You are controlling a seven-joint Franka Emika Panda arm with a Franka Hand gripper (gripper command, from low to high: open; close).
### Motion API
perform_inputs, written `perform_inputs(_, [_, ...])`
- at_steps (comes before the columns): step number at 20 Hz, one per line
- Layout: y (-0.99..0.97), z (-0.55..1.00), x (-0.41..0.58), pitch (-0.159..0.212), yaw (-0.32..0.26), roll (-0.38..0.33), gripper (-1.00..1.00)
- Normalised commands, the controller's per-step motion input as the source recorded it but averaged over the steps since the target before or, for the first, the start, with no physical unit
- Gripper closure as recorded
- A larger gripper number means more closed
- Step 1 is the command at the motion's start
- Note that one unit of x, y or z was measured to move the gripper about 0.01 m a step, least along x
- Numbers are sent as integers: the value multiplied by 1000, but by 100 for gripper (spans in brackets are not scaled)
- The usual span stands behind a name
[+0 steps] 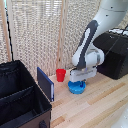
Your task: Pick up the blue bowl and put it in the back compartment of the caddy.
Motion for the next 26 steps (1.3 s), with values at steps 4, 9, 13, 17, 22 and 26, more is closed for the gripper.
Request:
perform_inputs(4, [83,854,402,10,0,97,100])
perform_inputs(9, [158,722,540,81,2,120,100])
perform_inputs(13, [196,691,653,105,10,121,100])
perform_inputs(17, [155,791,664,70,1,93,100])
perform_inputs(22, [296,979,470,11,-14,27,100])
perform_inputs(26, [652,996,112,-22,-47,4,100])
